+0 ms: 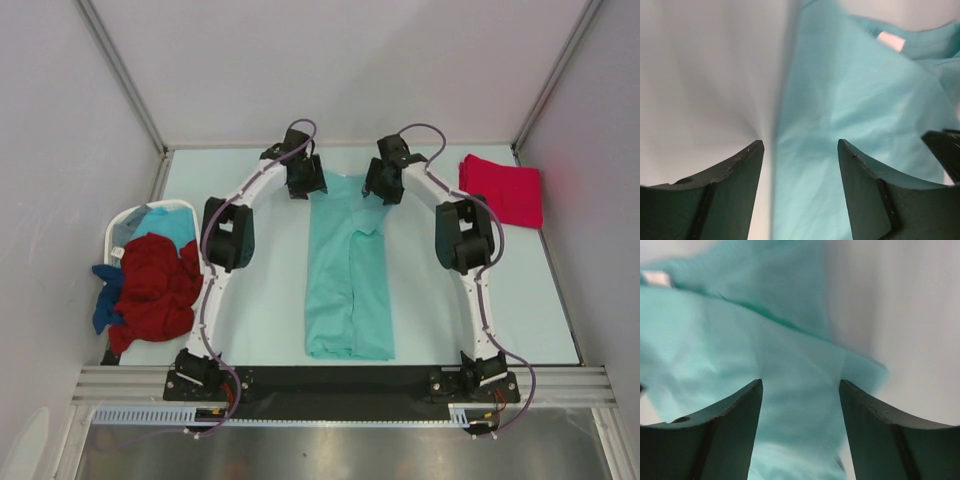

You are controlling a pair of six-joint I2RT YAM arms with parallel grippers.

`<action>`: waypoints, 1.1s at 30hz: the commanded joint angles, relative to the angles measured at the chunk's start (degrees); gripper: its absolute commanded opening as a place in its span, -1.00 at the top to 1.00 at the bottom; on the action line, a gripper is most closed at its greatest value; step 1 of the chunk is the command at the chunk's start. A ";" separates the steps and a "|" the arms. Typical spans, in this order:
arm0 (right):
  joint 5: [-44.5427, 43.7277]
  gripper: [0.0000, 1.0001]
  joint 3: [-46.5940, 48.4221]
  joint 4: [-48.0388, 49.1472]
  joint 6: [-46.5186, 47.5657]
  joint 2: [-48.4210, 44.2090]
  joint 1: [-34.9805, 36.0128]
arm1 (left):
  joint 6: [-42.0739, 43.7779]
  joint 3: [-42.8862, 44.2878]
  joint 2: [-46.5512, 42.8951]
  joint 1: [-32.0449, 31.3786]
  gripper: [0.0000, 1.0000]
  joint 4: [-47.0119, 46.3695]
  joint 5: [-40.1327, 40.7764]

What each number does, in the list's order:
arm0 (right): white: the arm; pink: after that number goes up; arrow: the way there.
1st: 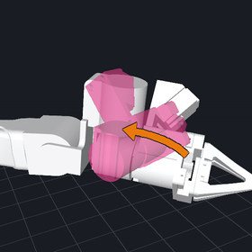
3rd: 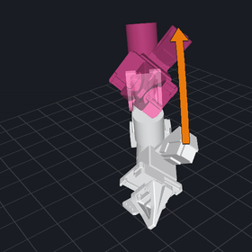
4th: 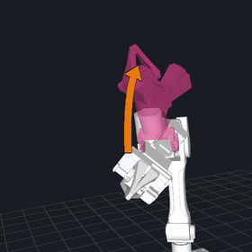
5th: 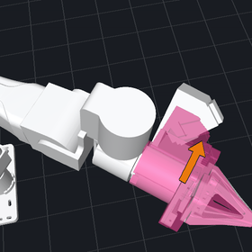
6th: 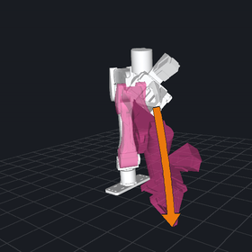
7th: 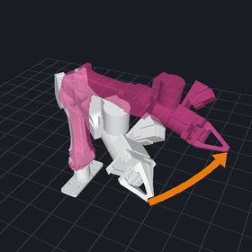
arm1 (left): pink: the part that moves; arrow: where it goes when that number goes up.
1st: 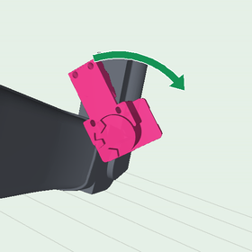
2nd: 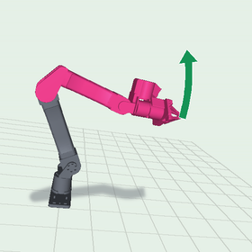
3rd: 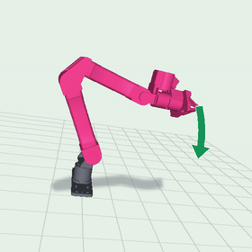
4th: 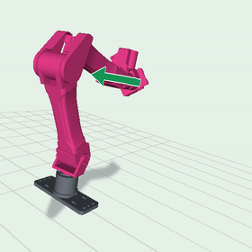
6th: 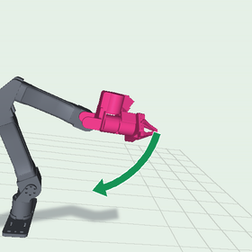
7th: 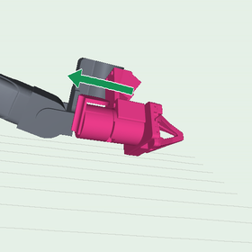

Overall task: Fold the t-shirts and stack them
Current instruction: Grab the bottom of the folded rectangular tshirt with both arms

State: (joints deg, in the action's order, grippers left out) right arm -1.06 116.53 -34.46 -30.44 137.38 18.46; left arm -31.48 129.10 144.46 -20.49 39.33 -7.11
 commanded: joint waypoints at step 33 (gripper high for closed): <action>-26.44 0.25 -67.83 -16.34 -36.35 -66.63 45.87 | -14.74 -88.40 -87.16 -34.17 -0.22 -1.37 24.07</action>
State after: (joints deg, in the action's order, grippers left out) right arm -22.02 49.87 -46.28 -56.25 73.08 60.58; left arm -41.23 42.98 58.96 -52.07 35.75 13.67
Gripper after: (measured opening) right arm 0.355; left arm 0.612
